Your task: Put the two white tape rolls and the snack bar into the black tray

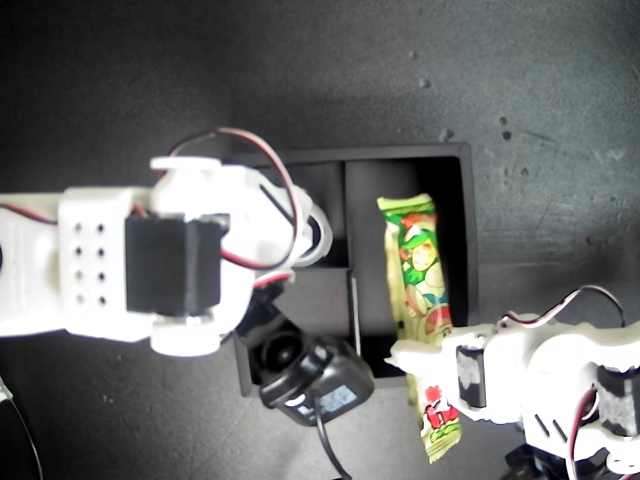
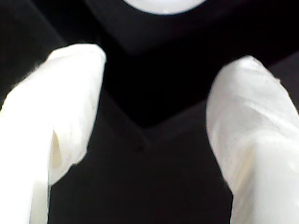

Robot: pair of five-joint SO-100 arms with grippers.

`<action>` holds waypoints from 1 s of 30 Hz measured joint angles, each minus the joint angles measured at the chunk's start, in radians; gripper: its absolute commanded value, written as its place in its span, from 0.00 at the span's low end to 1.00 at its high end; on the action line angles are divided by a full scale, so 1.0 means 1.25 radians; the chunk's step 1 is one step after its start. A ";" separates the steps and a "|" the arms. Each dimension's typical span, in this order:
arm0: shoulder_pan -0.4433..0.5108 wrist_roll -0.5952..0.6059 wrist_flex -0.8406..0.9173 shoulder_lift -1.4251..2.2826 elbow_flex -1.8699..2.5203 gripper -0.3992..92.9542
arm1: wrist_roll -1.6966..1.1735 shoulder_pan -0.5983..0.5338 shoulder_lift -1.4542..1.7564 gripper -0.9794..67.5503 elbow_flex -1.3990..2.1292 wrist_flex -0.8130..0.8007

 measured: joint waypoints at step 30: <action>0.333 -0.331 -0.522 0.785 1.170 0.19 | 0.452 0.218 0.499 0.01 0.335 0.234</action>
